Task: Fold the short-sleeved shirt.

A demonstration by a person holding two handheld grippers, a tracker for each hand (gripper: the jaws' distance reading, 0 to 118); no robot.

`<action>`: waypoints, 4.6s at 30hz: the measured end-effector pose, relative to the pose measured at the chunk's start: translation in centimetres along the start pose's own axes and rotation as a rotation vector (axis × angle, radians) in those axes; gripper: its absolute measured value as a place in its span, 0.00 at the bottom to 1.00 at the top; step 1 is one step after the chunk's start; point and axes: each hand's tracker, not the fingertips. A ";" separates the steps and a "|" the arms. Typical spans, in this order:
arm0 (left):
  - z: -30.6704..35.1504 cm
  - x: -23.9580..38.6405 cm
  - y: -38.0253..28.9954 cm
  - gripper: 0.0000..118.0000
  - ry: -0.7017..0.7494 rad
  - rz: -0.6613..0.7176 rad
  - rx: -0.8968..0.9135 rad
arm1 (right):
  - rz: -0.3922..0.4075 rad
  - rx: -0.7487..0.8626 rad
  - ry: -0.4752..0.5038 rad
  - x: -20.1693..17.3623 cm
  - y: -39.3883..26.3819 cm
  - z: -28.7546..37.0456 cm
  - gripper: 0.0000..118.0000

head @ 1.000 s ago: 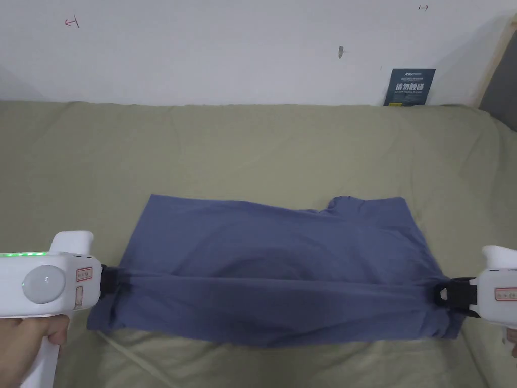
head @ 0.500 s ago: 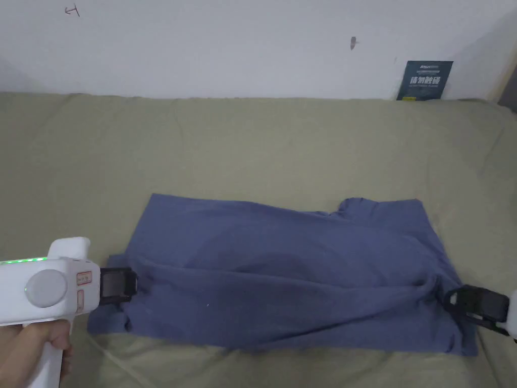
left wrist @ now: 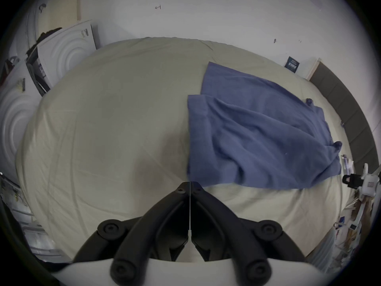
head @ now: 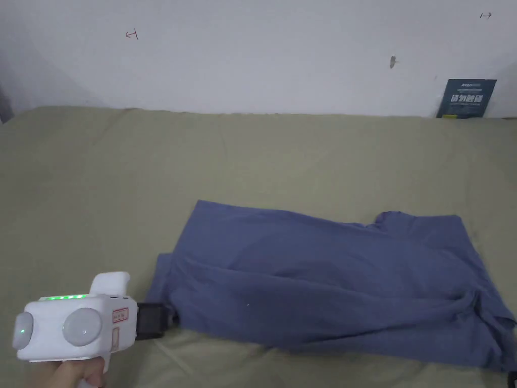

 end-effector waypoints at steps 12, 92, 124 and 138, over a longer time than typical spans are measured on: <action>-5.6 1.5 3.0 0.11 -0.023 0.018 -0.038 | 0.007 0.002 -0.010 0.1 2.4 -2.0 0.02; -4.7 4.9 11.8 0.98 0.017 -0.090 -0.074 | -0.012 0.033 0.006 0.1 6.3 -0.1 0.00; -7.2 5.9 9.7 0.00 0.019 -0.136 -0.094 | 0.040 -0.113 0.103 3.7 13.0 -6.3 0.00; 4.6 1.9 4.5 0.00 -0.046 -0.064 0.046 | 0.077 0.094 0.167 2.1 8.2 5.1 0.00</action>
